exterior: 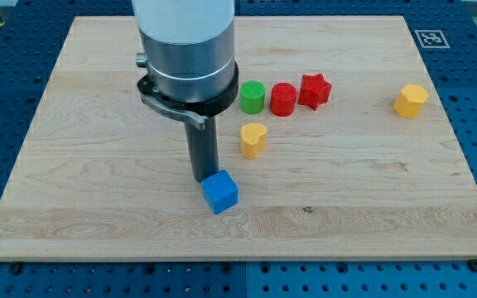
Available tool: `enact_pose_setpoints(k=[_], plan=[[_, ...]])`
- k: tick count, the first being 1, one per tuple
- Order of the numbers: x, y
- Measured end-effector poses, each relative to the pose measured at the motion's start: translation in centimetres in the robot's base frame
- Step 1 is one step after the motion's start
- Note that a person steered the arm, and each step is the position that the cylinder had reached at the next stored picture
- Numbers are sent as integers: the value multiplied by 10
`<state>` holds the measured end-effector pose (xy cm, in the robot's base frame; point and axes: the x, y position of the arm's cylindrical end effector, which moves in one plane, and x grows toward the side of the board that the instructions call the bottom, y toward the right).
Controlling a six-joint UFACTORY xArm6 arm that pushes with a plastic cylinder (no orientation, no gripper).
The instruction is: Place your arm at the top left side of green star
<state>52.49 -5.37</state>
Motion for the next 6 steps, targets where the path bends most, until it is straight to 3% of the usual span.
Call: enact_pose_setpoints(k=[1, 3, 4, 5, 6], plan=[[-27, -58], [-163, -174], [-203, -112], [-195, -42], [-172, -30]])
